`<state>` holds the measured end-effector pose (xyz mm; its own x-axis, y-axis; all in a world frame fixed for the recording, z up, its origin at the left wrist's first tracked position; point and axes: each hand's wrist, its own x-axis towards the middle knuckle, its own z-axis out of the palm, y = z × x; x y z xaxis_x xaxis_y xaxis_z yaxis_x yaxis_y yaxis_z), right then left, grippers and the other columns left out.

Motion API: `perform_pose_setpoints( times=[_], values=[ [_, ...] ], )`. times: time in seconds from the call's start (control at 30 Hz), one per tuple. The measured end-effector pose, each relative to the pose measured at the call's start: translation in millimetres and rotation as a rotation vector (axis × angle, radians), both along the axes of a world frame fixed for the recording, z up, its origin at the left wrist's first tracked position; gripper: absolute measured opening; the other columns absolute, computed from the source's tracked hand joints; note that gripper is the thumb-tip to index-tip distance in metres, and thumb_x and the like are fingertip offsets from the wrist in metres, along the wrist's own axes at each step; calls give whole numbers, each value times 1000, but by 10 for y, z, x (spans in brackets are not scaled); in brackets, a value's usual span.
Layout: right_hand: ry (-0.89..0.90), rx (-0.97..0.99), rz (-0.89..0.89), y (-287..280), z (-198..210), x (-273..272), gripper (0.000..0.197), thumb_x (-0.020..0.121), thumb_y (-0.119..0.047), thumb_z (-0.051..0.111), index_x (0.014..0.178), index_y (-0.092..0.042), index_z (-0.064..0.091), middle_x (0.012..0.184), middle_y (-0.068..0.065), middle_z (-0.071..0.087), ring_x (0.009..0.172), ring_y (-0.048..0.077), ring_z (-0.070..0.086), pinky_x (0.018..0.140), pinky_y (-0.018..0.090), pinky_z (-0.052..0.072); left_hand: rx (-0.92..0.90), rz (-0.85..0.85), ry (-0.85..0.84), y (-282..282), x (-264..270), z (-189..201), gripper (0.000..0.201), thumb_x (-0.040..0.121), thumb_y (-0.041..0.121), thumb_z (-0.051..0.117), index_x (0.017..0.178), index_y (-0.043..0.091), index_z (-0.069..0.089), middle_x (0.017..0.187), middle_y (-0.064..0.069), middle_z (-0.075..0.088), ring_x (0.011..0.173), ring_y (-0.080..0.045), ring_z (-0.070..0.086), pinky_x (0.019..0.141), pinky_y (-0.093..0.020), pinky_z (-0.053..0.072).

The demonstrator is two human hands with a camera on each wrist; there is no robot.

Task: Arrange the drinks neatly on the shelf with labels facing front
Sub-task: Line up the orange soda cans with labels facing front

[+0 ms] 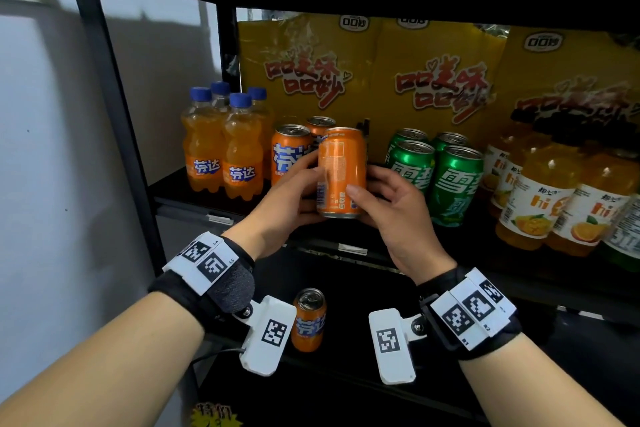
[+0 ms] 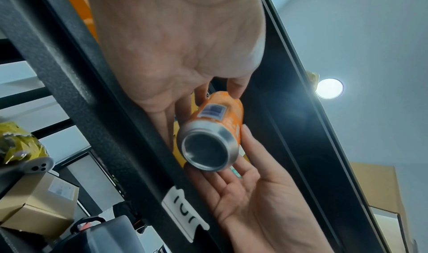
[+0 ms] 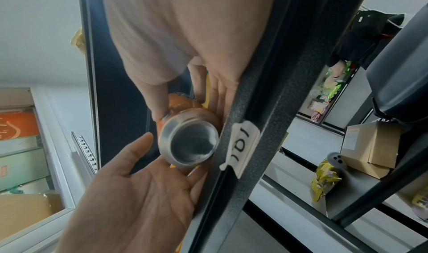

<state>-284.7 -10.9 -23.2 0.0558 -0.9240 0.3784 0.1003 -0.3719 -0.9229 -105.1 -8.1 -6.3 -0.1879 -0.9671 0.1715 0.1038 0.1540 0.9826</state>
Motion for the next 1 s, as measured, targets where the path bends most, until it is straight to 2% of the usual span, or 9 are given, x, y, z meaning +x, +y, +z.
perform_pose_setpoints(
  times=[0.13, 0.27, 0.37, 0.5, 0.6, 0.67, 0.77, 0.87, 1.0],
  values=[
    [-2, 18, 32, -8, 1, -5, 49, 86, -27, 79, 132, -21, 62, 122, 1, 74, 109, 15, 74, 99, 44, 59, 18, 48, 89, -4, -13, 11, 35, 106, 34, 51, 141, 32, 50, 133, -11, 66, 109, -29, 72, 88, -43, 60],
    [29, 21, 87, -1, 27, 14, 67, 76, -45, 82, 136, -25, 60, 125, -4, 74, 113, 12, 72, 102, 40, 57, 24, 74, 187, -4, -8, 14, 30, 103, 28, 57, 133, 25, 55, 127, -13, 69, 102, -29, 75, 82, -42, 63],
    [69, 7, 89, -24, 17, 15, 82, 62, -50, 93, 134, -34, 59, 120, -13, 75, 113, 12, 72, 94, 32, 60, 27, 47, 204, 0, -16, 21, 31, 100, 29, 61, 130, 28, 57, 121, -9, 74, 103, -29, 75, 78, -40, 64],
    [96, -12, 91, -24, 5, -17, 71, 57, -50, 95, 120, -46, 63, 115, -18, 75, 108, 10, 73, 86, 27, 61, -5, 5, 171, 9, -16, 11, 39, 87, 41, 68, 122, 24, 65, 114, -4, 77, 105, -23, 75, 77, -33, 62],
    [93, -17, 81, -26, -10, -16, 71, 57, -49, 94, 121, -38, 65, 113, -13, 76, 104, 9, 74, 81, 24, 60, -14, 2, 124, 3, -16, 5, 46, 84, 46, 67, 122, 20, 66, 115, -5, 77, 110, -21, 73, 84, -35, 61],
    [62, -23, 37, -32, -20, -4, 75, 54, -49, 94, 121, -35, 62, 114, -7, 76, 102, 11, 75, 81, 26, 61, -8, -3, 127, -3, -14, 14, 49, 85, 48, 65, 124, 20, 66, 119, -6, 76, 113, -22, 72, 89, -37, 61],
    [4, -11, 8, -29, -25, 11, 78, 54, -47, 99, 118, -27, 57, 109, 1, 78, 98, 19, 77, 88, 40, 63, 26, -15, 207, -14, 9, 30, 49, 94, 48, 58, 133, 18, 63, 127, -10, 72, 118, -27, 69, 95, -42, 59],
    [9, -5, 23, -5, -14, 22, 72, 57, -47, 91, 116, -21, 59, 105, 1, 80, 96, 21, 78, 91, 46, 62, 46, -16, 258, -22, 37, 15, 42, 101, 34, 55, 137, 14, 59, 130, -16, 69, 120, -33, 67, 100, -45, 56],
    [40, -11, 12, 1, 1, 20, 60, 63, -48, 87, 114, -26, 65, 109, -2, 78, 100, 16, 77, 92, 42, 62, 41, -2, 301, -25, 43, -8, 42, 96, 25, 64, 135, 11, 59, 123, -15, 73, 112, -30, 72, 86, -38, 62]
  ],
)
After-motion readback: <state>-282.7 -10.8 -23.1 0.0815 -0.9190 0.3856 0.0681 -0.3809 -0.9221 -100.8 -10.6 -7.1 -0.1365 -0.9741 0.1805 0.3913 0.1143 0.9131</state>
